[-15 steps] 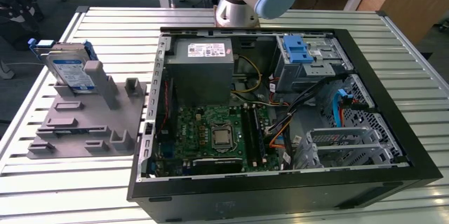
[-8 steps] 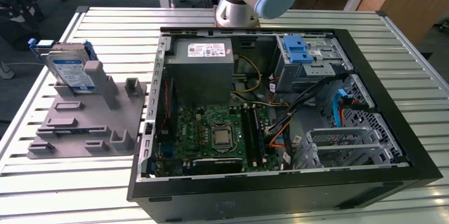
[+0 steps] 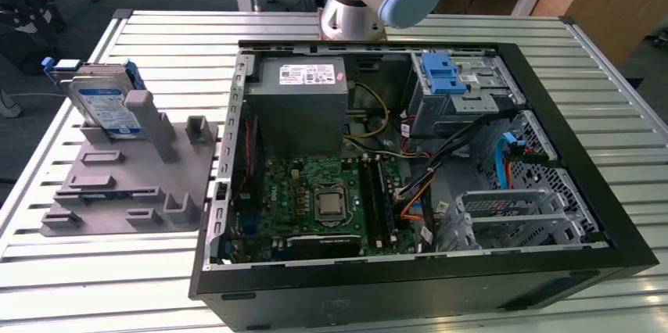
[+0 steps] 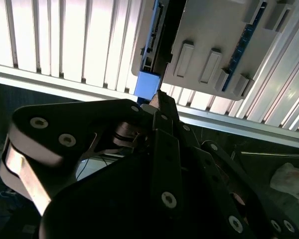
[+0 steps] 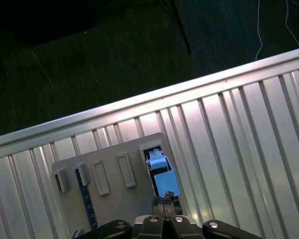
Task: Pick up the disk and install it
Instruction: 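Pick up the disk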
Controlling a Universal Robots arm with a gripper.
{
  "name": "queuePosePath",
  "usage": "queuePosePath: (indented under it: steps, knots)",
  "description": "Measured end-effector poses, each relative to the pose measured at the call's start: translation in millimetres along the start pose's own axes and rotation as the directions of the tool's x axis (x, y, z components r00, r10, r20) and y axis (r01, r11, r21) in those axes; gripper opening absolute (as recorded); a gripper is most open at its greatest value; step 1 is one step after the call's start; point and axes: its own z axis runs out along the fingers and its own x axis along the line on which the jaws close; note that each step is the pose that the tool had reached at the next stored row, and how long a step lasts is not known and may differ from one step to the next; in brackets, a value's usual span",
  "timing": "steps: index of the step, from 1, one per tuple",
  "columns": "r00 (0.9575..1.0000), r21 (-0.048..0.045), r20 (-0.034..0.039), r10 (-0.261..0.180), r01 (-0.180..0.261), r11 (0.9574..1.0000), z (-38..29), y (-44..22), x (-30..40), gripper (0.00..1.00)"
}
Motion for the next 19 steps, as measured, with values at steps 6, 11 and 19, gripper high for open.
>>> queuePosePath:
  steps: [6,11,19]
  knots:
    - [0.9999,-0.0002,-0.0002,-0.011,0.011,0.9999,0.0,0.0,0.0,0.11]
    - [0.9998,-0.0005,-0.0004,-0.021,0.021,0.9998,0.0,0.0,0.0,0.11]
    - [0.9994,-0.0008,-0.0006,-0.035,0.035,0.9994,0.0,0.0,0.0,0.11]
